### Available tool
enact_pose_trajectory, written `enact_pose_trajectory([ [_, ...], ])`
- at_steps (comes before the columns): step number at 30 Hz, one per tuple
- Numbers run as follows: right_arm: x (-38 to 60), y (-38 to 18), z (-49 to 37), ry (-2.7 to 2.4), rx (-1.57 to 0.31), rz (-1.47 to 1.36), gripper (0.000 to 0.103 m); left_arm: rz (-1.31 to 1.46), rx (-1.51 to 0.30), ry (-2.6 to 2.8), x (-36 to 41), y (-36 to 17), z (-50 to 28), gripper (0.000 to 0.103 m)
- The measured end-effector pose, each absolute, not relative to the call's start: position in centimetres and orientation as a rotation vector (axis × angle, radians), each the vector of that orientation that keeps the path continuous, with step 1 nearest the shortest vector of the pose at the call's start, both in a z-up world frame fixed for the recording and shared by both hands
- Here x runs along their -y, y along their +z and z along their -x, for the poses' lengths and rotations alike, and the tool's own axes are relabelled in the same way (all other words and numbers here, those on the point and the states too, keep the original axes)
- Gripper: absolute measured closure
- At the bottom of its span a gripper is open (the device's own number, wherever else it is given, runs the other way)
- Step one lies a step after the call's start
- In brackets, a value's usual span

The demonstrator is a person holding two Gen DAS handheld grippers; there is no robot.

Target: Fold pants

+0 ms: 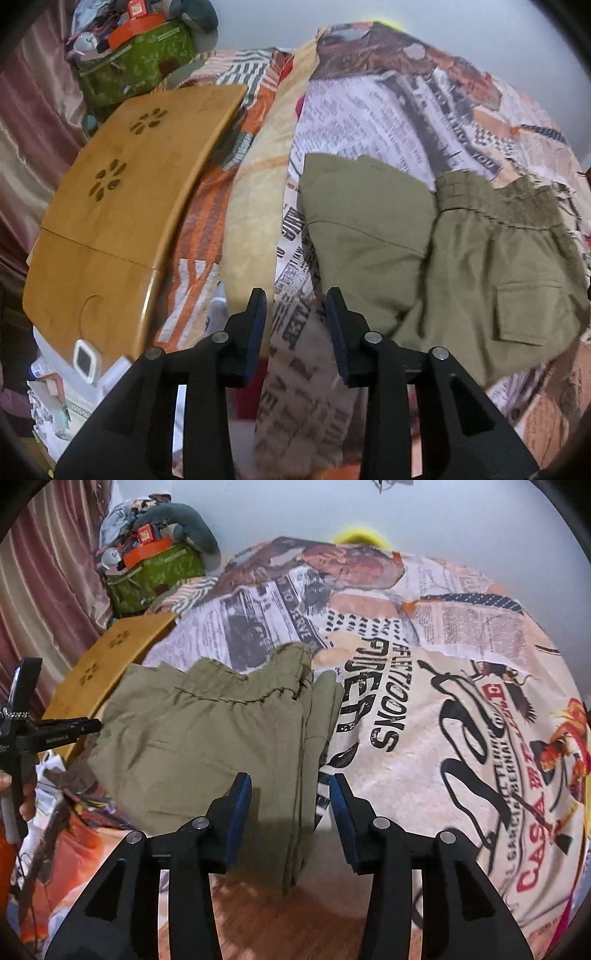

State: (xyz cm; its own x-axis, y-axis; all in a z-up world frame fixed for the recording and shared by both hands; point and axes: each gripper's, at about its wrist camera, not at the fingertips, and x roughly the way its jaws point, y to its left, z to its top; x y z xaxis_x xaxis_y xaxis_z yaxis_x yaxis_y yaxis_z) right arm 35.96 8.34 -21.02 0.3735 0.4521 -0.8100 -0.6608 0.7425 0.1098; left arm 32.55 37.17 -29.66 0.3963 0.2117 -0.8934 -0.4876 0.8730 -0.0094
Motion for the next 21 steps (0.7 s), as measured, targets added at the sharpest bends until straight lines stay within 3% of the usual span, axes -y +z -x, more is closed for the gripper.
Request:
enact_pose_trajectory([
  [8,-7.0,-13.8,-32.1,0.760,-0.802,0.189,0.063,0.179,-0.954,0.405,-32.7,-21.3,-29.0,0.065],
  [21,-3.5,-1.3,-21.2,0.831,-0.456,0.136,0.063,0.047,-0.604,0.303,-22.6,-5.4,-19.3,0.061],
])
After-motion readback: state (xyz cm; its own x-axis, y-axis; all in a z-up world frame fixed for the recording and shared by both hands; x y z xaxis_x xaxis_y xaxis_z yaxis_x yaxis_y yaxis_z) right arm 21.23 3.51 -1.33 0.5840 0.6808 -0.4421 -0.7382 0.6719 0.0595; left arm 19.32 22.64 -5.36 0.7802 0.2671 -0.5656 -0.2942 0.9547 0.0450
